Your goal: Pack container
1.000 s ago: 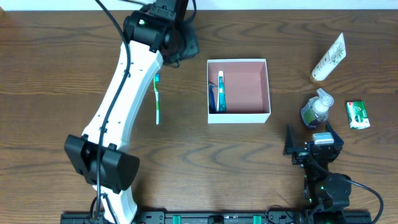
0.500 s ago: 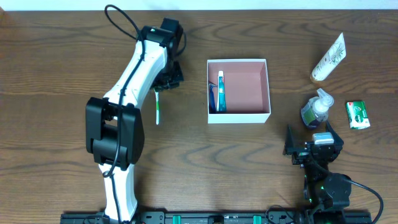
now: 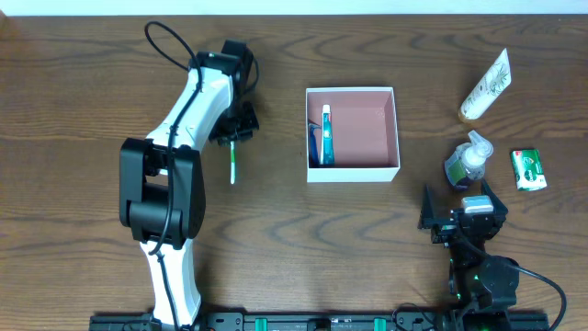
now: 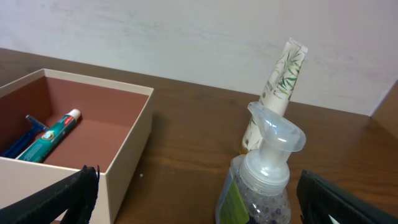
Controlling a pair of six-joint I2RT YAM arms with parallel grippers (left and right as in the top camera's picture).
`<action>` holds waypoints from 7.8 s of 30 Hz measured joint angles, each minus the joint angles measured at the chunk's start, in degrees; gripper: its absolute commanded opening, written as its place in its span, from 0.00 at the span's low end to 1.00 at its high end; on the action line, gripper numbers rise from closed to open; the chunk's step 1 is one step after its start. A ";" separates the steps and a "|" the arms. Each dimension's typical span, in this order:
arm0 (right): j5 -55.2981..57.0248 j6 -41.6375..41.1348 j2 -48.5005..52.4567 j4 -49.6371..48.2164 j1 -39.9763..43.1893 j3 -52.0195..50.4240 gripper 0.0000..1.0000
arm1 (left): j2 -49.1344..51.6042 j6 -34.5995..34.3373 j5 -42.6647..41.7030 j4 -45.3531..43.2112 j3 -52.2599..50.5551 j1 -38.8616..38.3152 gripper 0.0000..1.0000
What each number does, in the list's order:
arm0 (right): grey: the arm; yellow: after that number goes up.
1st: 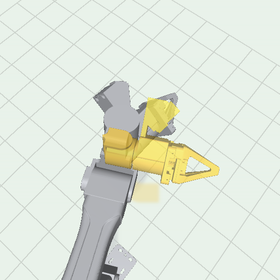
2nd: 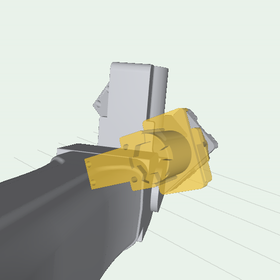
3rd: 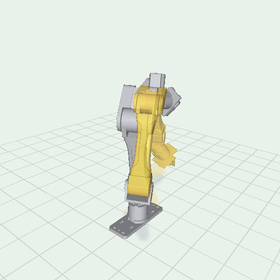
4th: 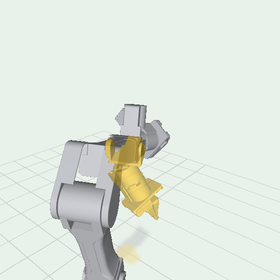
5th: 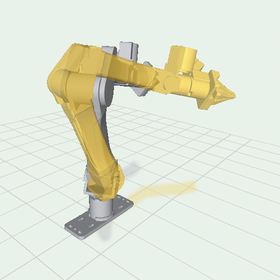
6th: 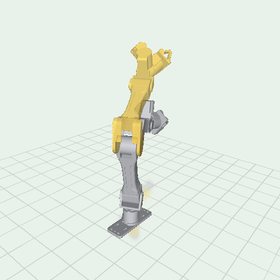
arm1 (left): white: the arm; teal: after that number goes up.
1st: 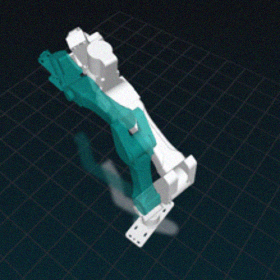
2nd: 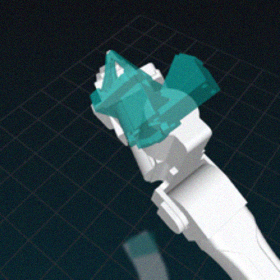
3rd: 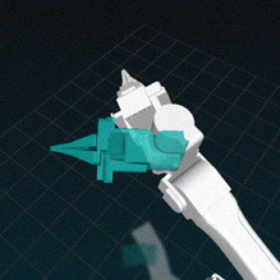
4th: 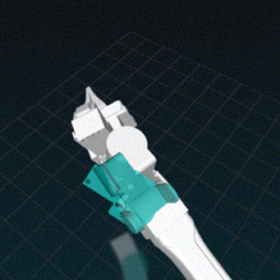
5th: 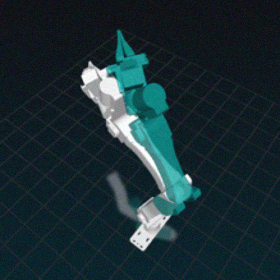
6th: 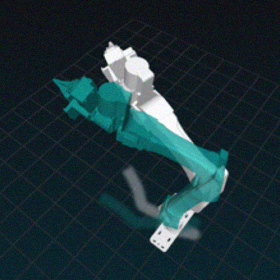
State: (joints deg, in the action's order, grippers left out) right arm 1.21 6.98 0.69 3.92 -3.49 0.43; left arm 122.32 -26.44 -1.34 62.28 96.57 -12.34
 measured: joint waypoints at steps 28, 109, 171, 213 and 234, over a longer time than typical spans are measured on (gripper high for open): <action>0.00 0.00 0.00 0.02 0.00 0.00 0.99 | 0.00 4.70 -1.27 -7.54 -9.27 3.37 0.27; 0.00 0.00 0.00 0.02 0.00 0.00 0.99 | 4.90 20.72 -8.74 -0.22 25.55 -20.02 0.08; 0.00 0.00 0.00 0.02 0.00 0.00 0.99 | 5.31 13.88 -9.03 -8.76 15.87 -22.29 0.14; 0.04 0.00 0.00 0.00 0.00 0.00 0.99 | 14.05 12.92 -7.02 -22.05 15.63 -27.06 0.14; 0.04 0.00 0.00 0.00 0.00 0.00 0.99 | 14.97 12.66 -0.96 -20.35 15.63 -27.04 0.14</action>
State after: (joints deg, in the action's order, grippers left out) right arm 1.26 6.98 0.69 3.92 -3.49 0.43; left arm 137.29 -13.78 -2.31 41.93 112.20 -39.38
